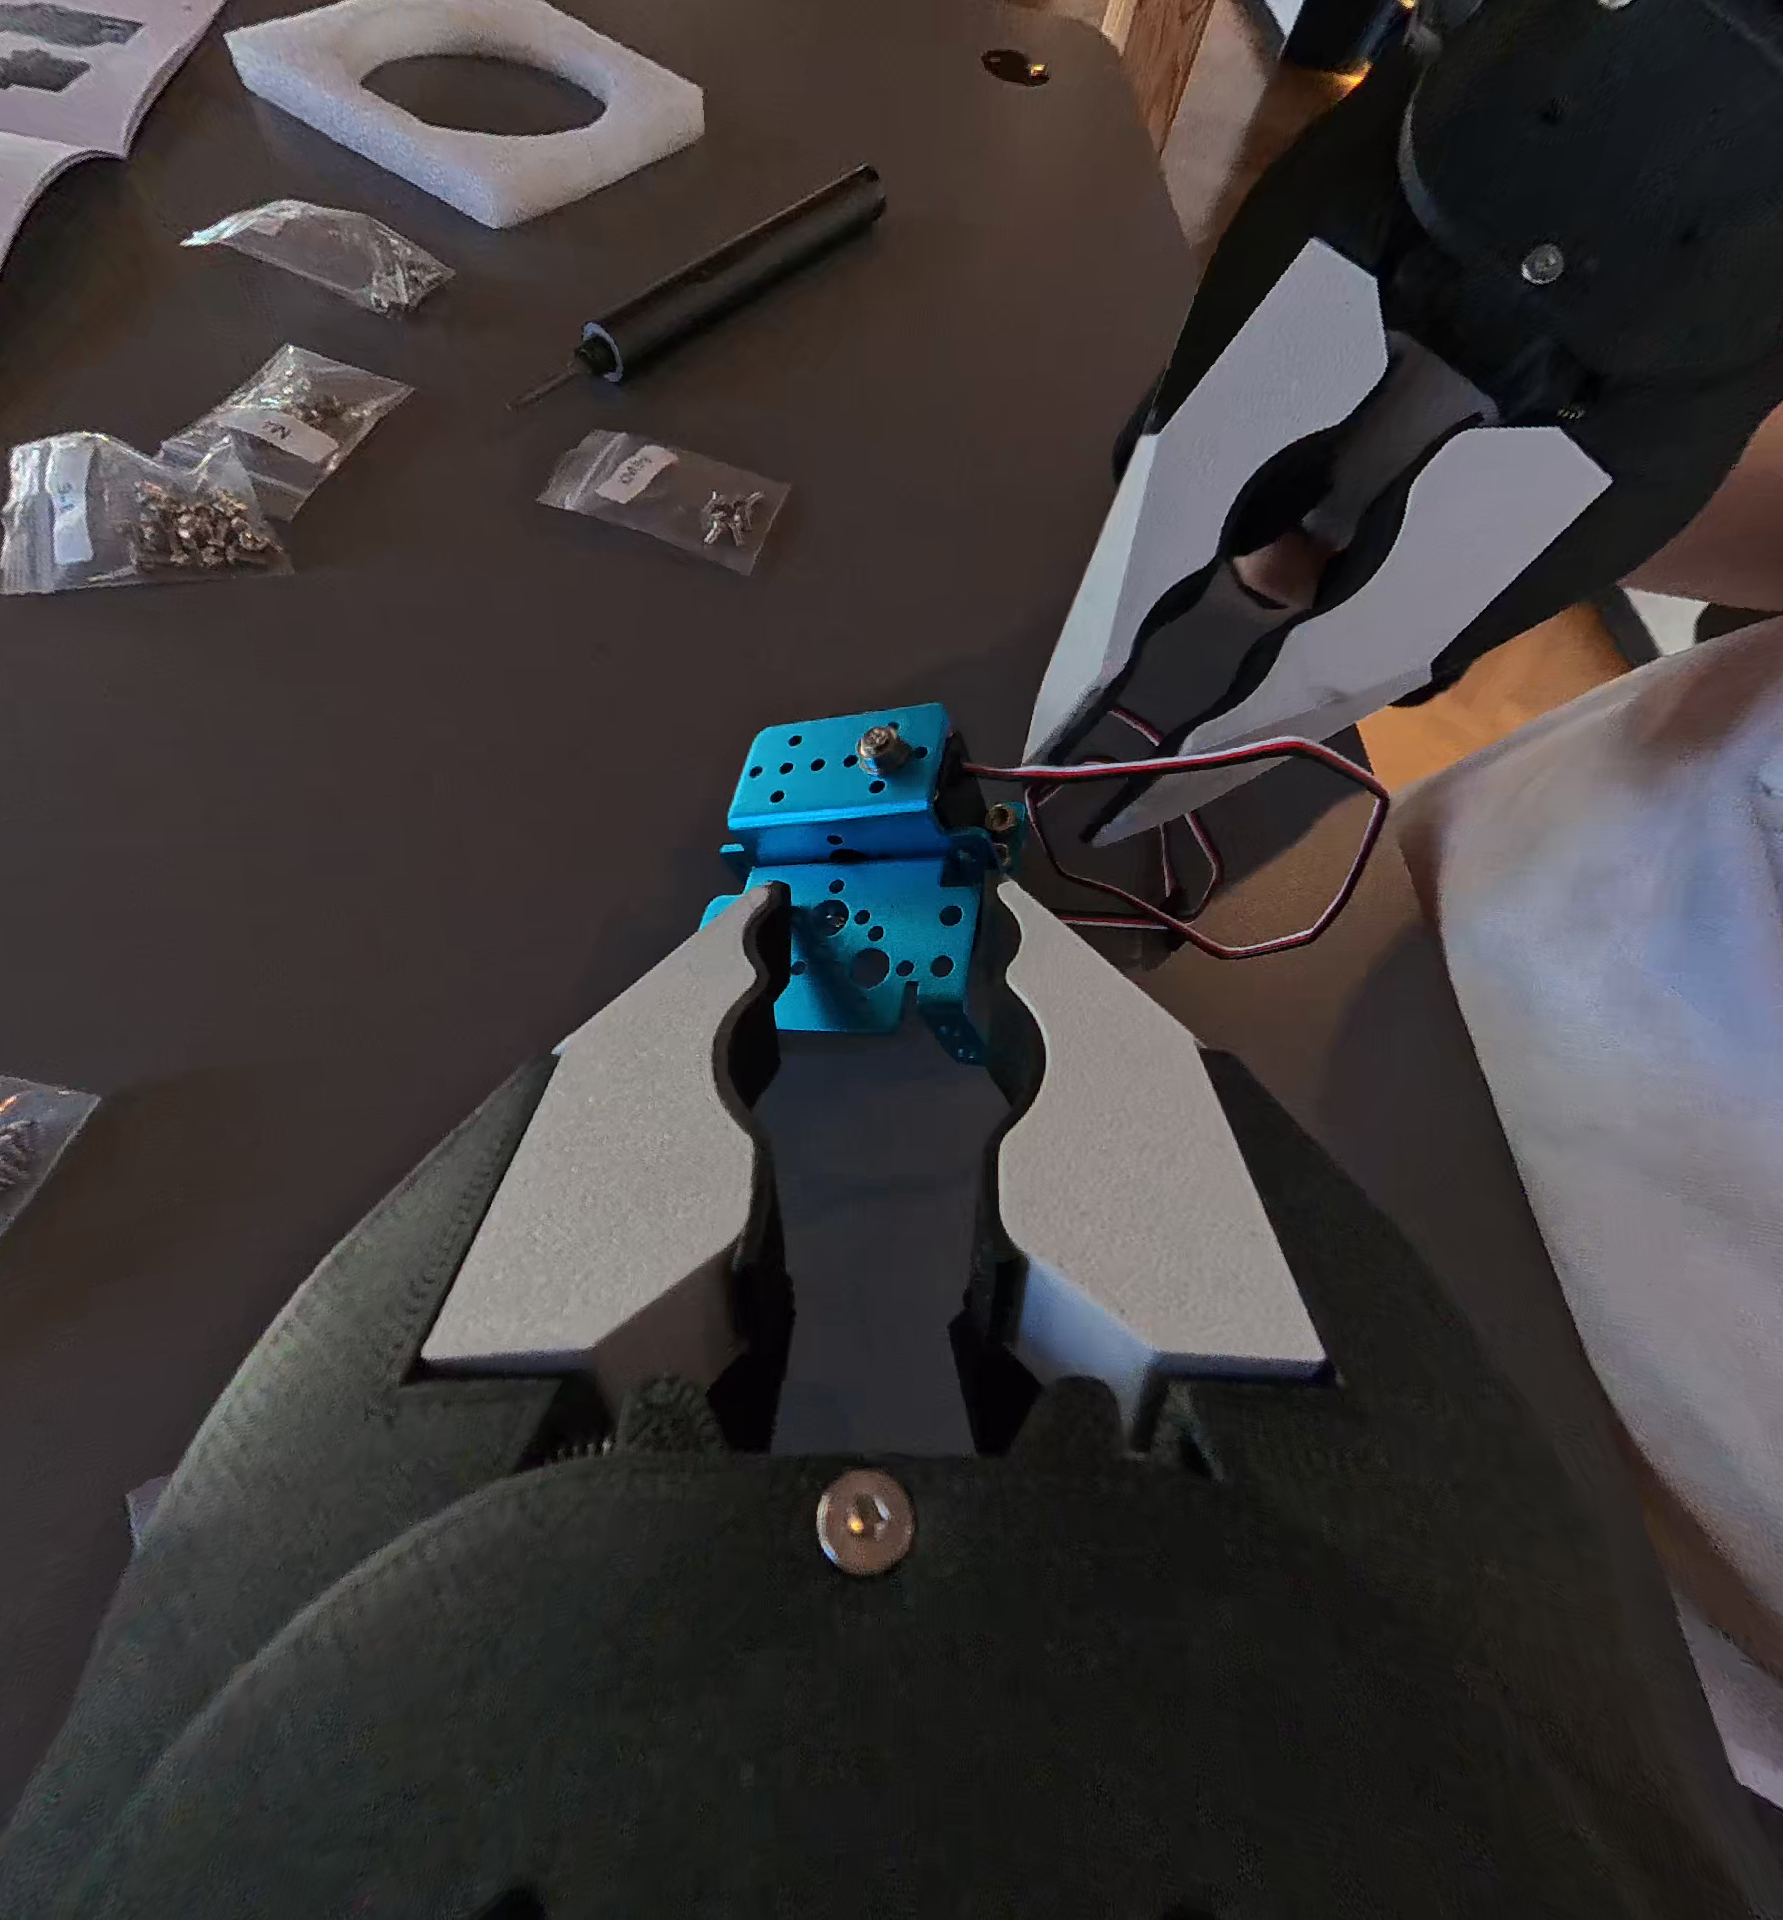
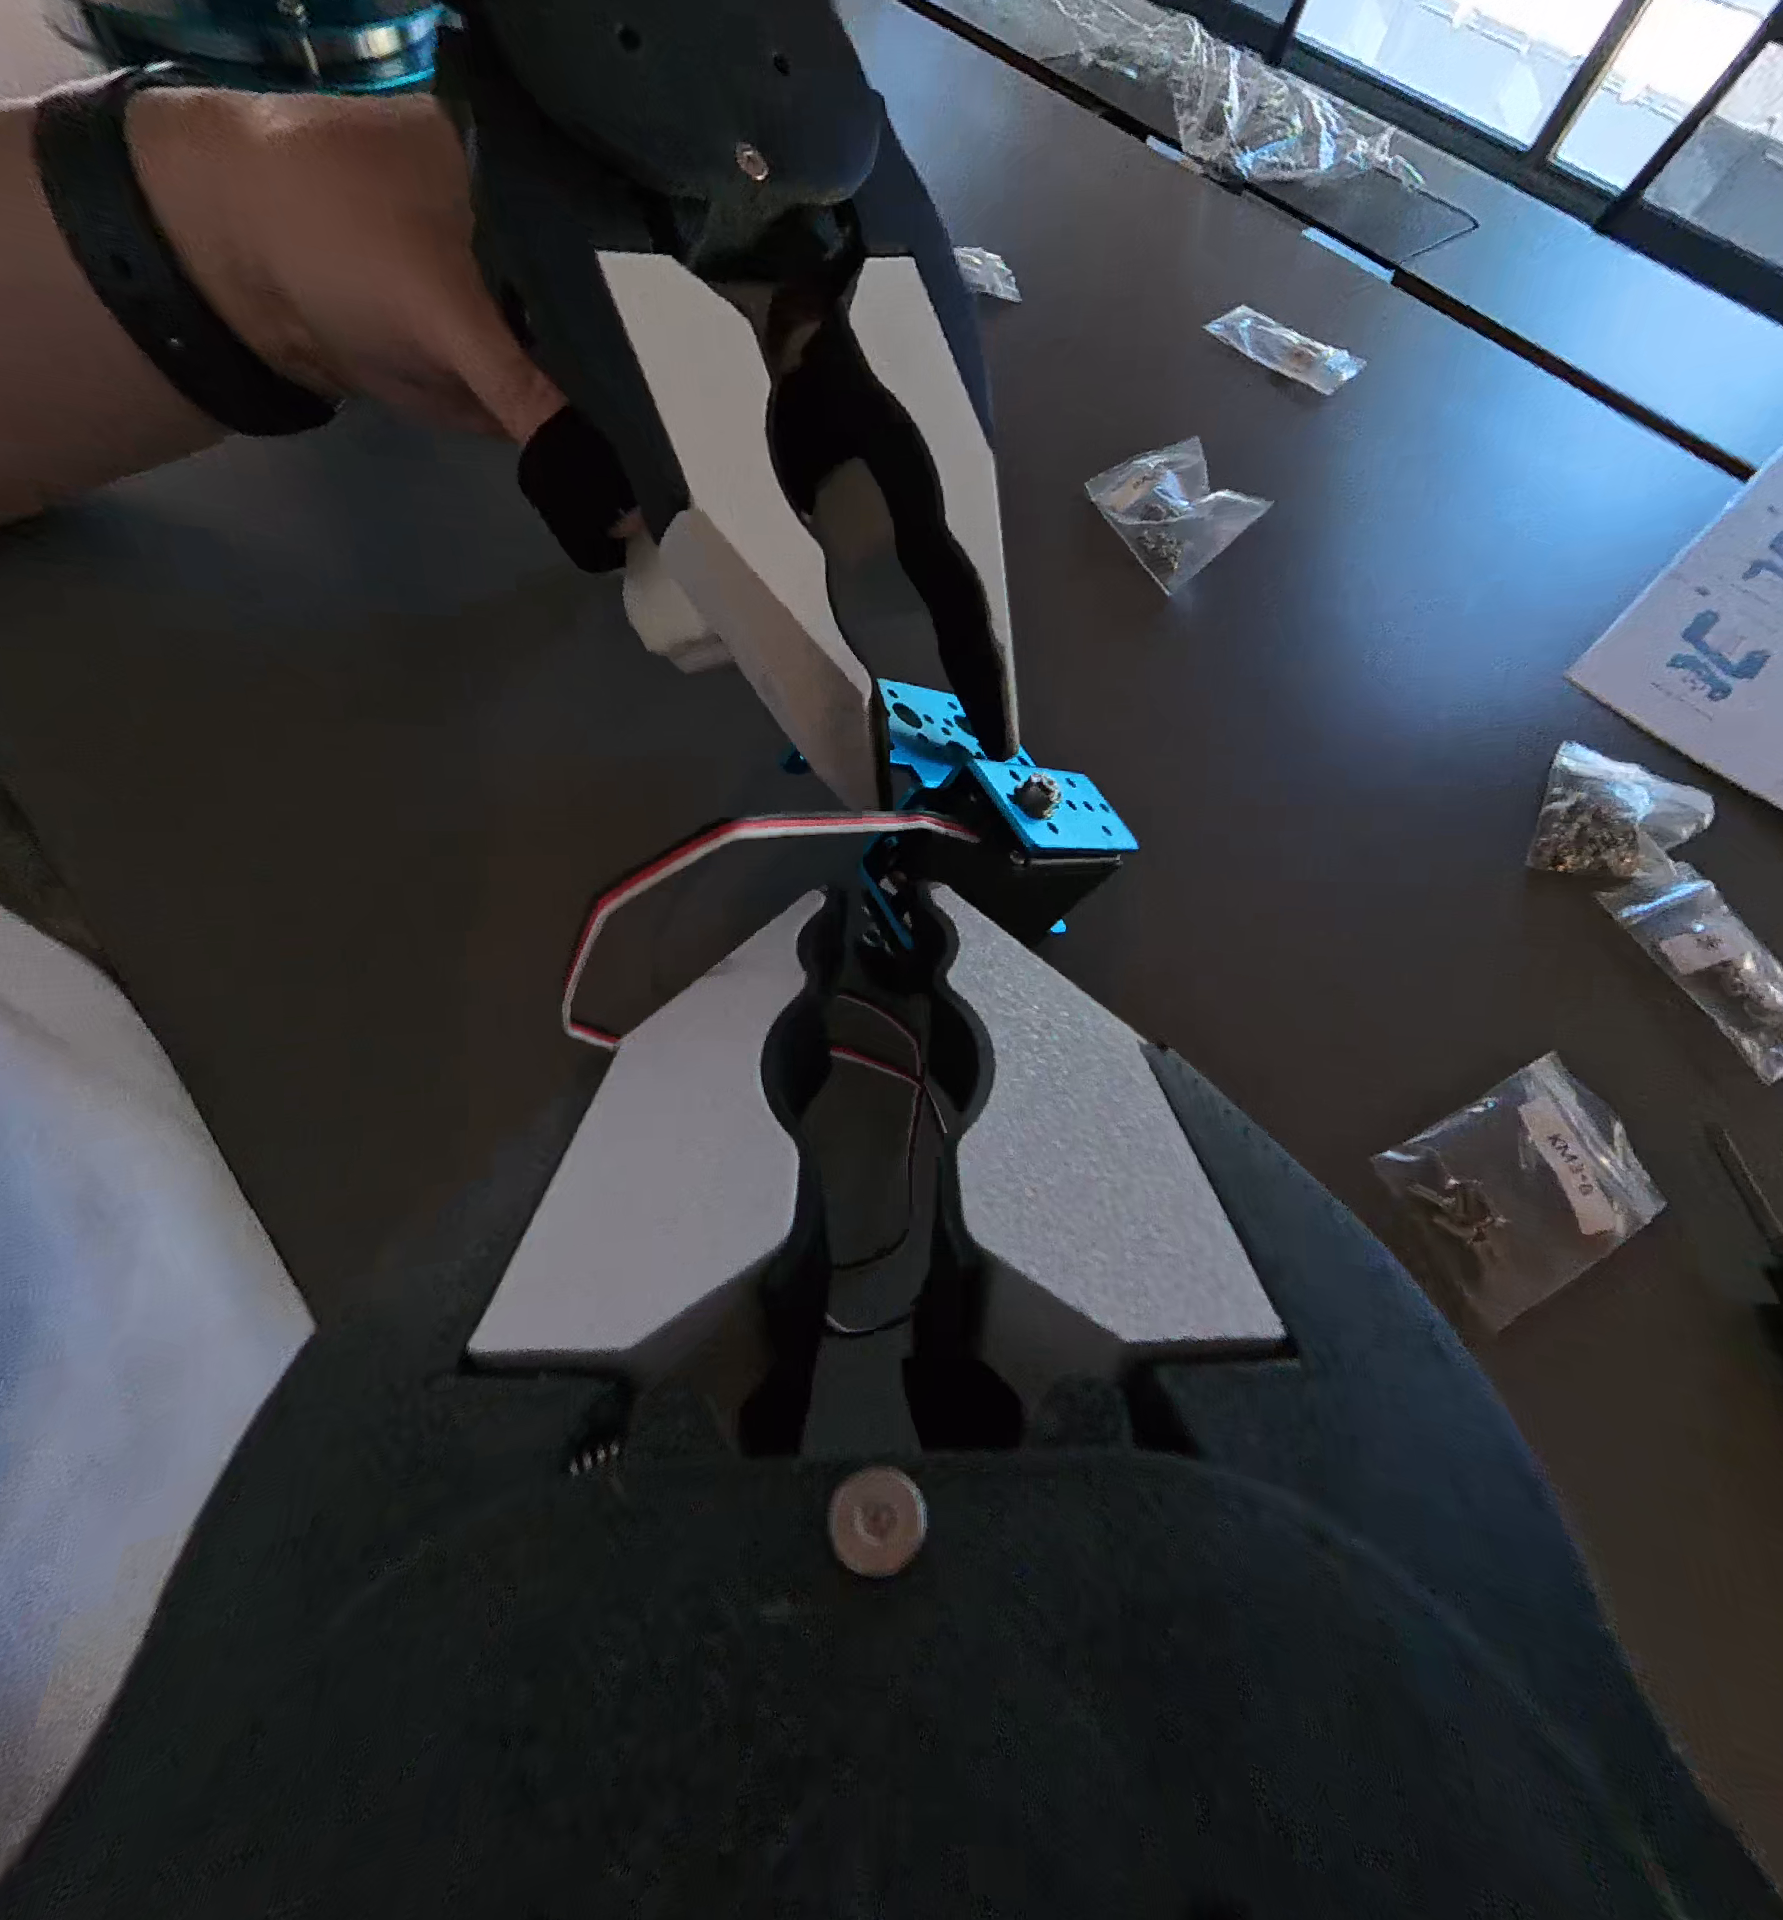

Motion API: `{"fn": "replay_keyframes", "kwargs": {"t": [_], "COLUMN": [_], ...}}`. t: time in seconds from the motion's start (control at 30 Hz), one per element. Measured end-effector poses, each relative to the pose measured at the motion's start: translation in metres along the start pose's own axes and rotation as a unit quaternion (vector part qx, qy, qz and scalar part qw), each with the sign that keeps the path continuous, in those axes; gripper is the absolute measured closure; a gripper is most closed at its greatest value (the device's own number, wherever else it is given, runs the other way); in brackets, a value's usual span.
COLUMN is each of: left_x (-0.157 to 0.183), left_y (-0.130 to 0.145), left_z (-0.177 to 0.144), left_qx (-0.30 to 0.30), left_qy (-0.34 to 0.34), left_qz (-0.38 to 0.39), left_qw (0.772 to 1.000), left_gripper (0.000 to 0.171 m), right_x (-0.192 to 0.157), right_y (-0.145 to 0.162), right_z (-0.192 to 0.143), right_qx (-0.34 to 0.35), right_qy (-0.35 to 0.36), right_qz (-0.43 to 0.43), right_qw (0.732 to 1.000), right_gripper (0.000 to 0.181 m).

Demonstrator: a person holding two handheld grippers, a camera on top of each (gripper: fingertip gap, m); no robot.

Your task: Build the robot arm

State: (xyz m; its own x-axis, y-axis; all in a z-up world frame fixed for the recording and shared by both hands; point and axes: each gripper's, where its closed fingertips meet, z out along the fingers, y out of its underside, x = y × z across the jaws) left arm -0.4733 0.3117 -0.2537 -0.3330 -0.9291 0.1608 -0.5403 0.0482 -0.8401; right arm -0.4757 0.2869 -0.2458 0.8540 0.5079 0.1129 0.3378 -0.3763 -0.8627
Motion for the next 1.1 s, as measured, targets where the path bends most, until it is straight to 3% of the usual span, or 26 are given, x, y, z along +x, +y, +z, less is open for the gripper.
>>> {"fn": "replay_keyframes", "kwargs": {"t": [0.2, 0.3, 0.43, 0.63, 1.1], "left_x": [-0.002, -0.004, -0.005, -0.005, -0.006], "left_y": [-0.003, -0.005, -0.007, -0.008, -0.008], "left_z": [0.004, 0.005, 0.007, 0.009, 0.008], "left_qx": [-0.012, -0.008, -0.002, 0.001, 0.002], "left_qy": [-0.040, -0.057, -0.069, -0.075, -0.078], "left_qz": [-0.013, -0.027, -0.037, -0.041, -0.043], "left_qw": [0.999, 0.998, 0.997, 0.996, 0.996], "left_gripper": [0.138, 0.139, 0.140, 0.140, 0.140], "right_x": [0.004, 0.006, 0.004, 0.007, 0.007], "right_y": [-0.002, 0.000, -0.002, 0.008, 0.007], "right_z": [-0.005, -0.003, 0.001, 0.006, 0.005], "right_qx": [0.002, 0.004, 0.018, -0.019, -0.026], "right_qy": [0.040, 0.067, 0.079, 0.115, 0.116], "right_qz": [0.050, 0.063, 0.055, 0.016, 0.010], "right_qw": [0.998, 0.996, 0.995, 0.993, 0.993], "right_gripper": [0.168, 0.160, 0.154, 0.154, 0.159]}}
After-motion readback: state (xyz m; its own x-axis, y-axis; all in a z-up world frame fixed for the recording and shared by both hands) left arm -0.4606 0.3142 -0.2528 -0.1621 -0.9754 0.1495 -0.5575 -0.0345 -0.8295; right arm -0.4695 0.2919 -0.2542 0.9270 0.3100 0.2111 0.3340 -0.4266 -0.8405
